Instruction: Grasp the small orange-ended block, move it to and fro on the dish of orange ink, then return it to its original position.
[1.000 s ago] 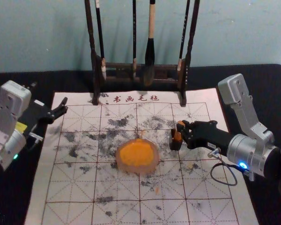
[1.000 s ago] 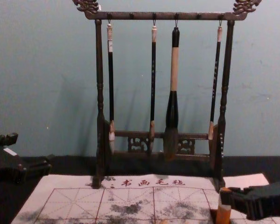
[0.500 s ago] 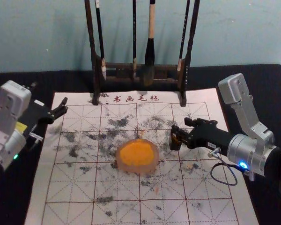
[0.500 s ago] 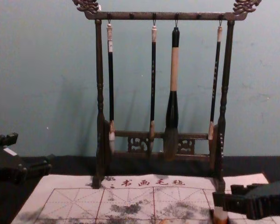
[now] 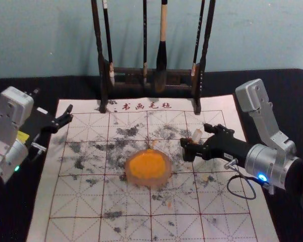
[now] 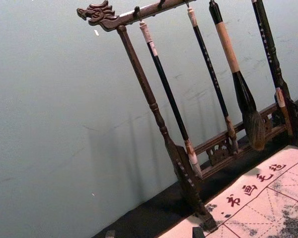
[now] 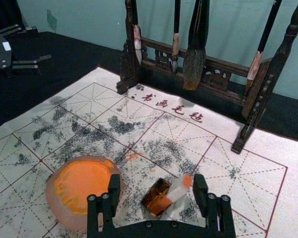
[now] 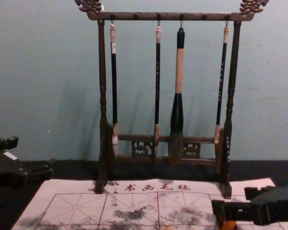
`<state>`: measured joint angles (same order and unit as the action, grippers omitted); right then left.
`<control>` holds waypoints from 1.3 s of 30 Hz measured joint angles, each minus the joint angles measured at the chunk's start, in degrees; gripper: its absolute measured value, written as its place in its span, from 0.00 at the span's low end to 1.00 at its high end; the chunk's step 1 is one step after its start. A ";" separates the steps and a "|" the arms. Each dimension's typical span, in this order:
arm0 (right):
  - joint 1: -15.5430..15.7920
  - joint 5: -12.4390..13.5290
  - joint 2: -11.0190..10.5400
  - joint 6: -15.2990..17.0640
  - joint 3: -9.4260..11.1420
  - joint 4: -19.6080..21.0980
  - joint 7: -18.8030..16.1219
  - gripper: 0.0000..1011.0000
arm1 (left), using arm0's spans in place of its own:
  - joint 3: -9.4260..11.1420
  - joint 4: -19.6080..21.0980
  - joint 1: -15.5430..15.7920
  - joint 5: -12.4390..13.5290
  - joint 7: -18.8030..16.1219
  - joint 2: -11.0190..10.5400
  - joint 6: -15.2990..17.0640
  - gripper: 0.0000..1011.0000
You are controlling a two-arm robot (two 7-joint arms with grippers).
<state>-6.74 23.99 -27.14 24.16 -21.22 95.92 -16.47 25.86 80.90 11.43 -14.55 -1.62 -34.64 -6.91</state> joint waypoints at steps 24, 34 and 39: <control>3.32 -2.56 1.97 -13.16 3.48 1.10 2.70 0.99 | 0.00 0.00 0.00 0.00 0.00 0.00 0.00 0.99; 5.76 -10.29 4.86 -25.49 6.56 -4.78 9.40 0.99 | 0.00 0.00 0.00 0.00 0.00 0.00 0.00 0.99; 6.05 -11.78 5.26 -25.56 7.05 -6.96 9.90 0.99 | 0.00 0.00 0.00 0.00 0.00 0.00 0.00 0.99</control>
<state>-0.68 12.22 -21.88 -1.40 -14.17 88.96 -6.57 25.86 80.90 11.43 -14.55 -1.62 -34.64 -6.91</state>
